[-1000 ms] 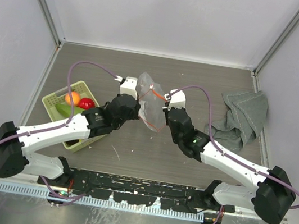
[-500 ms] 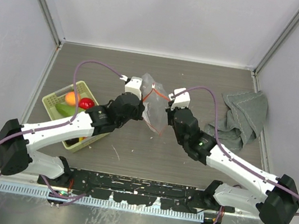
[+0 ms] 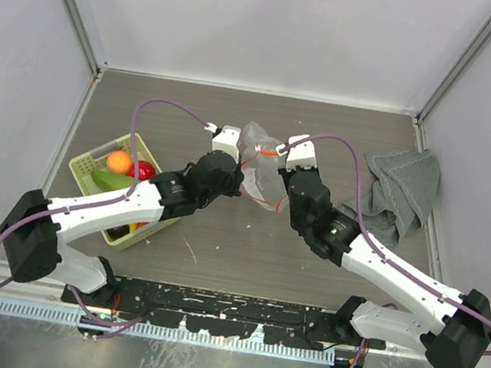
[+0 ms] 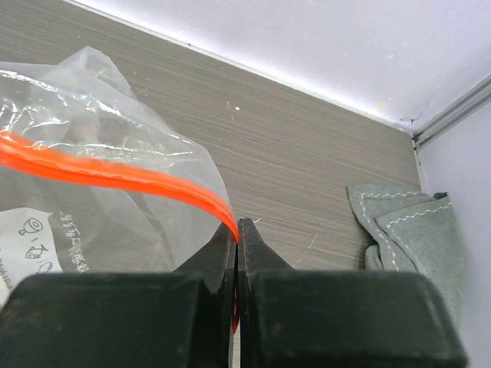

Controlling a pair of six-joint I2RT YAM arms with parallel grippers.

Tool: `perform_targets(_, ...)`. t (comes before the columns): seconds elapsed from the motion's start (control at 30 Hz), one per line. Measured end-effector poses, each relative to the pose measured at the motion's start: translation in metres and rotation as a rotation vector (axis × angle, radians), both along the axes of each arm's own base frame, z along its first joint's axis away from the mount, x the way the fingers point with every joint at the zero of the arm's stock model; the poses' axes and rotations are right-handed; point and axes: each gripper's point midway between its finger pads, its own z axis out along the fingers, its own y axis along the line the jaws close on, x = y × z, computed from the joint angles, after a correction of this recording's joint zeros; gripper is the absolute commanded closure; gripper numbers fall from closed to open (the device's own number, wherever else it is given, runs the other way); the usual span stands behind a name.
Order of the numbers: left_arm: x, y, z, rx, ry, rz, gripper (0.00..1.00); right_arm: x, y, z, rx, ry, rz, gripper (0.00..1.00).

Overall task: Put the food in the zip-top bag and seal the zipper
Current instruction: Open the zipper of the food storage bag at the center of the board.

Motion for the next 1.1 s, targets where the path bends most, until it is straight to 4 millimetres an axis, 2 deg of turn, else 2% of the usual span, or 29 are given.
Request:
perform_targets(0.1,0.005,-0.009,-0.008,-0.016,0.014,-0.007,1.0,0.002,-0.003,0.002,-0.029,-0.003,0.002,1.0)
perform_targets(0.2,0.008,-0.016,-0.021,-0.02,0.038,-0.011,0.94,0.006,-0.004,-0.002,-0.043,0.007,0.01,1.0)
perform_targets(0.3,0.009,-0.022,-0.031,-0.036,0.064,-0.012,0.87,0.007,-0.003,-0.013,-0.045,0.022,0.027,1.0)
perform_targets(0.4,0.01,-0.027,-0.031,-0.073,0.075,-0.011,0.81,0.006,0.0,-0.027,-0.054,0.046,0.049,1.0)
perform_targets(0.5,0.011,-0.028,-0.031,-0.112,0.084,-0.002,0.66,0.006,0.005,-0.038,-0.061,0.068,0.069,1.0)
perform_targets(0.63,0.009,-0.026,-0.038,-0.138,0.108,0.005,0.53,0.006,0.01,-0.047,-0.054,0.082,0.09,1.0)
perform_targets(0.7,0.005,-0.025,-0.038,-0.145,0.114,0.003,0.4,0.006,0.014,-0.049,-0.048,0.086,0.102,1.0)
perform_targets(0.8,0.0,-0.02,-0.028,-0.171,0.109,0.001,0.28,0.007,0.019,-0.051,-0.036,0.089,0.119,1.0)
perform_targets(0.9,-0.006,-0.012,-0.008,-0.21,0.087,0.004,0.22,0.008,0.024,-0.053,-0.026,0.094,0.135,1.0)
perform_targets(1.1,-0.018,0.023,0.031,-0.253,0.045,0.051,0.13,0.009,0.032,-0.061,-0.023,0.112,0.164,1.0)
